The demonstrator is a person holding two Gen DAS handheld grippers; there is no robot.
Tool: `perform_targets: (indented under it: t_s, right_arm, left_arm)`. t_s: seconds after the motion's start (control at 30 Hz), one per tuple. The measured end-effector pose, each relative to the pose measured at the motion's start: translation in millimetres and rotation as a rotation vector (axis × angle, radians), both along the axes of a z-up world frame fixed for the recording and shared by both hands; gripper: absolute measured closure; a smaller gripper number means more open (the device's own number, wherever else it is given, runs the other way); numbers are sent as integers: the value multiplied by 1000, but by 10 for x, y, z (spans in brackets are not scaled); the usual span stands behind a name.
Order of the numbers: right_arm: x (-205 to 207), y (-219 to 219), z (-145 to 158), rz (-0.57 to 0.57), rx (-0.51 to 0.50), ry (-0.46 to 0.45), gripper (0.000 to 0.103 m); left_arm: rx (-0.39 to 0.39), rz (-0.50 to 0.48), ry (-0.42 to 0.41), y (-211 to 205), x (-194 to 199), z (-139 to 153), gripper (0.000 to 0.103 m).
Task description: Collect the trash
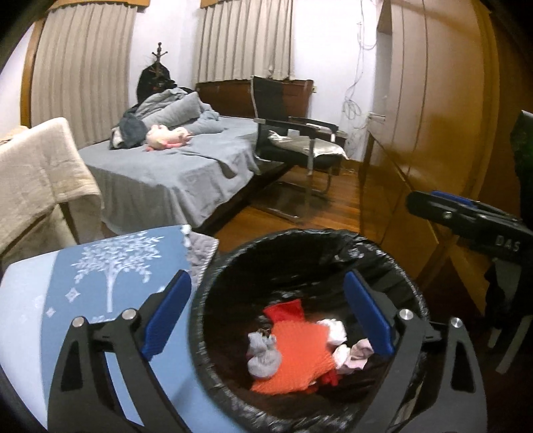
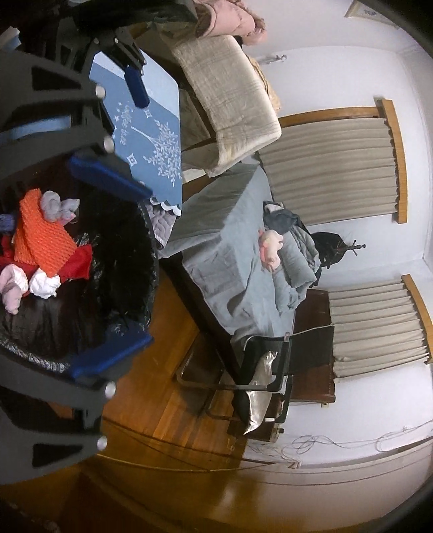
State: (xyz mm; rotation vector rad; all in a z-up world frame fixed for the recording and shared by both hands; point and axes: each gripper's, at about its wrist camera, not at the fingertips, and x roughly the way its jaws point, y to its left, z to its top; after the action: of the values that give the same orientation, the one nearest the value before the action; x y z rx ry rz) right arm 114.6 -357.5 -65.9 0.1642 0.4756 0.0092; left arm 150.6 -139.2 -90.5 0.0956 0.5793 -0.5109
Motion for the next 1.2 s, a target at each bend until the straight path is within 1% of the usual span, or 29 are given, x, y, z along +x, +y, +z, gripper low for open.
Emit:
perform_targets:
  t_s: [0.07,0.27,0.53,0.8,1.2]
  right_arm:
    - [-28,65,21,13,2,1,5]
    - [-193,271,94,56,29,18,6]
    - [-514,503,182,69,42,24,6]
    - [-698,615,231,71,24,19,6]
    - [-802,709,286,86,1,-3,6]
  left_arm:
    - [6,27,1,106,-37,43,9]
    - [7,100,-22,365,-230,205,6]
    - [5,146,-55,591,-578,393,6]
    - [-9,163,-87,689,-812,534,6]
    - [-11,172,-117,728,-1011,606,6]
